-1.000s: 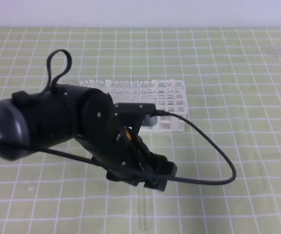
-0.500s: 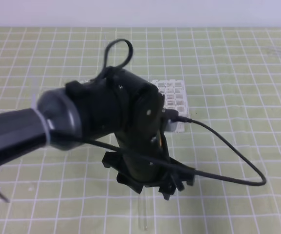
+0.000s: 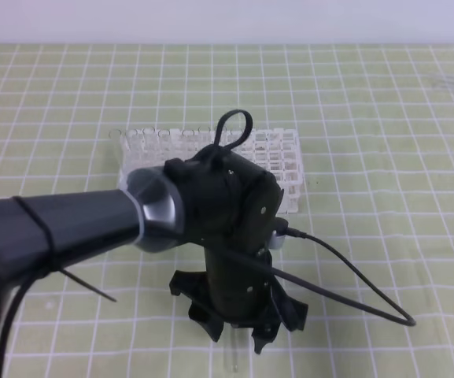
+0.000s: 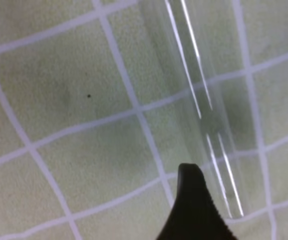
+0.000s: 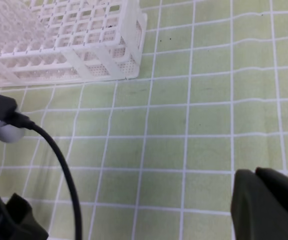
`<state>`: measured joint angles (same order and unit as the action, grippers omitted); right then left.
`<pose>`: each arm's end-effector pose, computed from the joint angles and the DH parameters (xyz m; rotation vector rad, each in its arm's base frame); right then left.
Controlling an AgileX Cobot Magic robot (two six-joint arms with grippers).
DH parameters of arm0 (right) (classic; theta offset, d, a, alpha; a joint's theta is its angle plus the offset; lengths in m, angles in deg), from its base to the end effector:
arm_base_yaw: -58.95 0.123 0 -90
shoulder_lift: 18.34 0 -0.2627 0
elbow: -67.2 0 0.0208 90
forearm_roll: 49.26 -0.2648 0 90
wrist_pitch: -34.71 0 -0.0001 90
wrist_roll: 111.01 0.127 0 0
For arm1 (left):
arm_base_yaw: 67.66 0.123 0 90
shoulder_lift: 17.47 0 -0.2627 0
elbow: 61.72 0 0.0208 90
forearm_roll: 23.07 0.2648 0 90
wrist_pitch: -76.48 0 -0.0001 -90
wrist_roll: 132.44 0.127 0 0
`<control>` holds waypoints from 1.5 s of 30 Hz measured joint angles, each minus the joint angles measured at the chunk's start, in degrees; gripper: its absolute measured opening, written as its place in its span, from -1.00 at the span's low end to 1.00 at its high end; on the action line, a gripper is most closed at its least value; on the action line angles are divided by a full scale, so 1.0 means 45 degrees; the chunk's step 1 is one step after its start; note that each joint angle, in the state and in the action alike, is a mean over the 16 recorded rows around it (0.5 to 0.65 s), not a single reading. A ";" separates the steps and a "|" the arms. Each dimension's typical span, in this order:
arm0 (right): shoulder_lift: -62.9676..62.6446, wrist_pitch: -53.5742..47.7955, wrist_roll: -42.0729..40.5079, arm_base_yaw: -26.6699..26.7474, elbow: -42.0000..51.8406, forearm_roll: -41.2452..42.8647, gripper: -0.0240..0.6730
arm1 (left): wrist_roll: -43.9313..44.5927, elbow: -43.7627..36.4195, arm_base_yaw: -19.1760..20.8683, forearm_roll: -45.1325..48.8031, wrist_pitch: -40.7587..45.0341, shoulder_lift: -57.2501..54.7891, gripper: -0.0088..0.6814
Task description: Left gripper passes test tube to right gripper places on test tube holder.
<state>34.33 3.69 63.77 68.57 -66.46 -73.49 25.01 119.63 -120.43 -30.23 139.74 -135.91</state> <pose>0.1962 0.0605 0.2349 0.0048 2.2552 0.4786 0.2125 -0.3030 0.1257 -0.7151 -2.9814 0.1296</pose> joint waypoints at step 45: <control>0.0000 -0.0026 0.0000 0.0000 0.0000 -0.0113 -0.98 | 0.0279 0.0002 0.0291 0.0410 -0.1005 -0.0753 0.20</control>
<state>34.33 3.57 63.77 68.57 -66.46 -74.00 26.27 119.64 -119.13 -28.38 135.22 -139.29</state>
